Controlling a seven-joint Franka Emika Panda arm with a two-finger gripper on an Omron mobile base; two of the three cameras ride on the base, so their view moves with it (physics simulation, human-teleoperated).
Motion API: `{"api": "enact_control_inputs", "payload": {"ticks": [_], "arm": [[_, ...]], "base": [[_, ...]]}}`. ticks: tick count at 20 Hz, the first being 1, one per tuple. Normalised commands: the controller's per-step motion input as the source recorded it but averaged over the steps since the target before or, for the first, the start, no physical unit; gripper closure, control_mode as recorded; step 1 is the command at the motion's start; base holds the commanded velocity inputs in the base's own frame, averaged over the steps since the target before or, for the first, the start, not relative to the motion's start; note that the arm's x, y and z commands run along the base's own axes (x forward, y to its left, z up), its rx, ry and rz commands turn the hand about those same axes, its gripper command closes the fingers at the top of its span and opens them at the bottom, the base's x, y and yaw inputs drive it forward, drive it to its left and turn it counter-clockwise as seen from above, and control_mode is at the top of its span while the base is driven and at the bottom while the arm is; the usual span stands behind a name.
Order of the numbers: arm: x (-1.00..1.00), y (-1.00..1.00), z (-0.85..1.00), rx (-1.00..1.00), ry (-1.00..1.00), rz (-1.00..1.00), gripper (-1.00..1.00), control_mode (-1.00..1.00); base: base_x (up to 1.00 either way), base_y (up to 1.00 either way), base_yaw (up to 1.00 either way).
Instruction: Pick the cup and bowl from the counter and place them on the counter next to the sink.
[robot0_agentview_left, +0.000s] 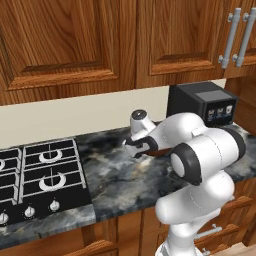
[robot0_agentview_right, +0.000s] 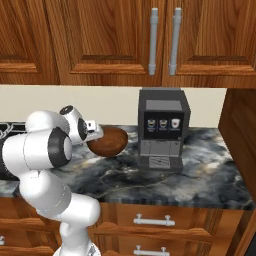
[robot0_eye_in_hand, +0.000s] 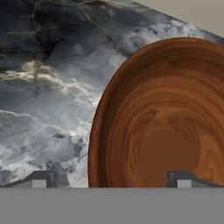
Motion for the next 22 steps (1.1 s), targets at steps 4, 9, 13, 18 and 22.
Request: {"api": "enact_control_inputs", "payload": {"ticks": [4,9,13,18,22], "arm": [[0.16,0.00,-0.15,-0.01,0.00,0.00,-1.00,-1.00],[0.30,0.00,-0.03,-0.01,0.00,0.00,-1.00,-1.00],[0.29,0.00,-0.12,-0.01,0.00,0.00,-1.00,-1.00],[0.03,0.00,-0.05,0.00,0.00,0.00,-1.00,-1.00],[0.00,0.00,0.00,0.00,0.00,0.00,-1.00,-1.00]], "base": [[0.00,0.00,0.00],[0.00,0.00,0.00],[0.00,0.00,0.00],[0.00,0.00,0.00],[0.00,0.00,0.00]]}}
